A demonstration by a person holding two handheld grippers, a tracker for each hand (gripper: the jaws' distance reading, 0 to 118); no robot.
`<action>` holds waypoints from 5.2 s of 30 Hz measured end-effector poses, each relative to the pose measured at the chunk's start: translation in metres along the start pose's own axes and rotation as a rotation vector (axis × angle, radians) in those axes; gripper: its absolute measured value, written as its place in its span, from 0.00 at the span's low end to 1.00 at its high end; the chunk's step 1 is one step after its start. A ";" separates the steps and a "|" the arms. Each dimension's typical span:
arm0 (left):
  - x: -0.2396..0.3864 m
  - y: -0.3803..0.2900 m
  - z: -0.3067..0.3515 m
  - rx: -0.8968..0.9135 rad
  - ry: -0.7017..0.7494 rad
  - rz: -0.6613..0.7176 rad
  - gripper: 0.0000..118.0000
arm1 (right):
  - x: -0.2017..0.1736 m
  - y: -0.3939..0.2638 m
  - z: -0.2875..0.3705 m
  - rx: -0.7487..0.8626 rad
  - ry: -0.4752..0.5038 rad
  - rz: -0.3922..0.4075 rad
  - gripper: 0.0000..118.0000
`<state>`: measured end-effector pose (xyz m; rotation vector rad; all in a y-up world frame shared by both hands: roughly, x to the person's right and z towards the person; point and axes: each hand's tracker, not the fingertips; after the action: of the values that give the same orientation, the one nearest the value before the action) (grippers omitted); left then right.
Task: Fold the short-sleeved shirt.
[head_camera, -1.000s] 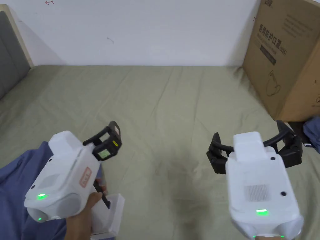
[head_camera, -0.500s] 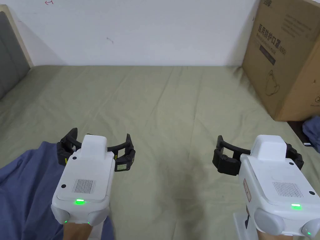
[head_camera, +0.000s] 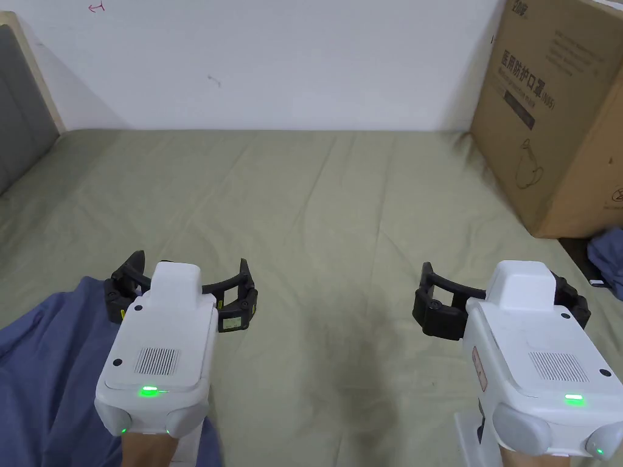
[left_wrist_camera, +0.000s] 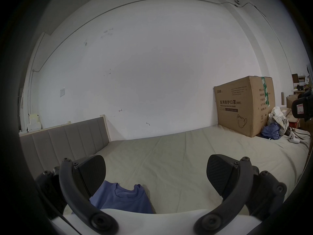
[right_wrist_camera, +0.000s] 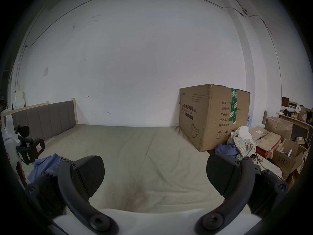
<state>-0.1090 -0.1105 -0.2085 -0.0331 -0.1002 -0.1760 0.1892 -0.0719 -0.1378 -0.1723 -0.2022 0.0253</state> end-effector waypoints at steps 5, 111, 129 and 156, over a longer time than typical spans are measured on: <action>0.000 0.001 0.001 0.004 0.003 -0.002 1.00 | 0.000 0.000 0.000 0.000 -0.003 0.000 1.00; -0.210 -0.176 -0.093 -1.007 0.154 0.296 0.91 | -0.168 -0.019 -0.072 -0.126 0.388 0.098 0.00; -0.205 -0.128 -0.057 -0.828 0.064 0.420 0.03 | -0.137 -0.016 -0.066 -0.129 0.358 0.082 0.00; -0.011 0.179 -0.091 -0.310 -0.519 0.108 0.03 | 0.006 0.018 -0.014 0.011 0.104 0.006 0.00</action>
<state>-0.0794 0.0640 -0.3047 -0.3937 -0.5877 -0.0703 0.1976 -0.0564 -0.1537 -0.1631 -0.0980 0.0228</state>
